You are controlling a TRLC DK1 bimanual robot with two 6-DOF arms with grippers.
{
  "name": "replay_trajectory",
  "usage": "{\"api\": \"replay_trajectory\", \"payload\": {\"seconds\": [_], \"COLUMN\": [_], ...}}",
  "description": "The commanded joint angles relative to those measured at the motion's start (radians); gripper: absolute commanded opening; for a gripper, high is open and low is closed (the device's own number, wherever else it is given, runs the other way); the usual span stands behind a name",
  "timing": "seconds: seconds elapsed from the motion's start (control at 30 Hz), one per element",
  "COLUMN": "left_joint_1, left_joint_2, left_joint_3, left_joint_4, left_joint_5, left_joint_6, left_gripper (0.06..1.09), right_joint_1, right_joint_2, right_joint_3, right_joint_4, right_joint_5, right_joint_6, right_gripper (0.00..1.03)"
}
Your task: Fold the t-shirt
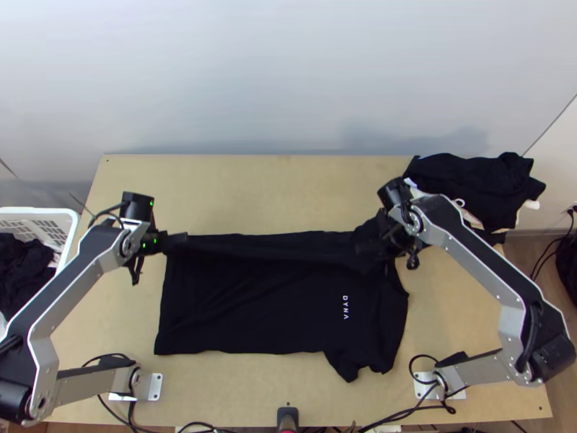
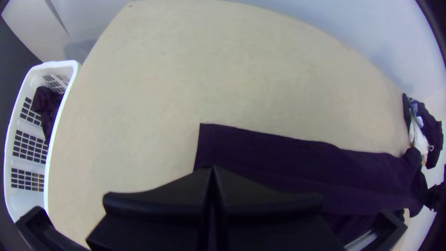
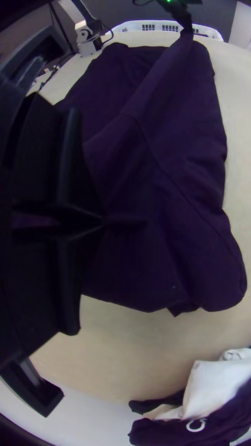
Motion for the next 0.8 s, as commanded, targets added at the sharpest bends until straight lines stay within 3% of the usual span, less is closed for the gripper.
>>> {"api": "replay_trajectory", "payload": {"seconds": [0.0,0.77], "left_joint_1": [-0.017,-0.011], "left_joint_2": [-0.080,-0.128], "left_joint_3": [-0.095,-0.277], "left_joint_4": [0.008,0.070], "left_joint_5": [0.000,-0.001], "left_joint_6": [-0.001,0.019], "left_gripper": [0.10,0.10], "right_joint_1": [0.018,0.089], "right_joint_2": [-0.060,-0.099], "right_joint_3": [-0.107,-0.292], "right_joint_4": [-0.022,0.049], "right_joint_5": [-0.012,-0.015], "right_joint_6": [0.000,0.008], "right_gripper": [0.03,0.03]}}
